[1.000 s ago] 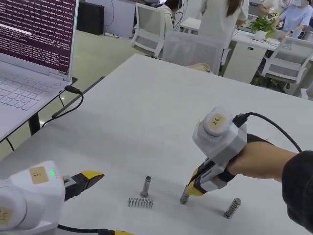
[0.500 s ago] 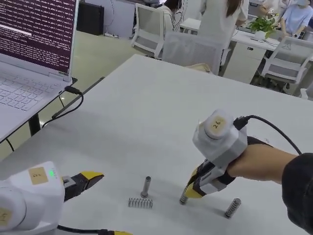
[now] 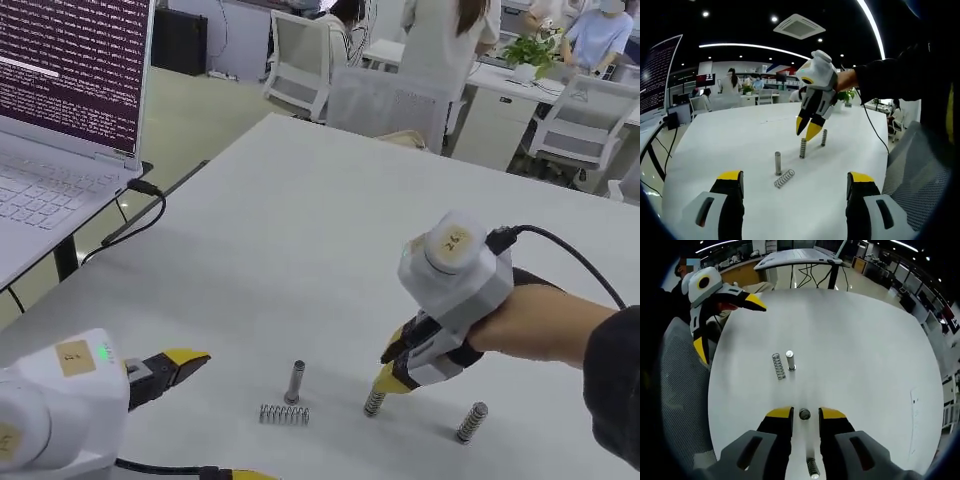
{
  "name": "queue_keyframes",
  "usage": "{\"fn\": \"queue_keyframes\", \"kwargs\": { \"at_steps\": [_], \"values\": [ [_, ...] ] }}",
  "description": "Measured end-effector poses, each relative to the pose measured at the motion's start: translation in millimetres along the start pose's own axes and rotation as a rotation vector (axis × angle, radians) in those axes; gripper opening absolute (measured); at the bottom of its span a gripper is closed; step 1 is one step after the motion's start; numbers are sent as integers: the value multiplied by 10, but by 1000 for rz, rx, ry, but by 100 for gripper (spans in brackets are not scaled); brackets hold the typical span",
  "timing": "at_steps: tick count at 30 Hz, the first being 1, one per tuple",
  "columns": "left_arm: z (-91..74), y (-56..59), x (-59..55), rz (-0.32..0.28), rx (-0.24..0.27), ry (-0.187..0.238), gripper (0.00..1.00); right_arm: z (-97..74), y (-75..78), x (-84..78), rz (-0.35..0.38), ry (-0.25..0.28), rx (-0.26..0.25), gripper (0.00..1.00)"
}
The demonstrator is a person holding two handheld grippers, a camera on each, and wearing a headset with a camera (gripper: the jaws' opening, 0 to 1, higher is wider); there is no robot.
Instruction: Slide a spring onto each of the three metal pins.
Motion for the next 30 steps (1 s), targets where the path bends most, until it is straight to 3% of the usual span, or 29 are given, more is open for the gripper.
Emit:
{"fn": "queue_keyframes", "kwargs": {
  "at_steps": [15, 30],
  "values": [
    [-13, 10, 37, 12, 3, 5, 82, -45, -106, 222, -40, 63, -6, 19],
    [-35, 30, 49, 17, 7, 6, 82, 100, -277, 401, -89, 76, 31, 18]
  ]
}}
Point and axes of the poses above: the centre of the closed fingertips' face, and the gripper's own axes: z roughly forward along the fingers, y roughly to its right, x roughly out of its top, the point moved 7 cm from there along -z, roughly backward along the fingers, and after that the axes turned 10 degrees about -z, right-handed, at the moved point
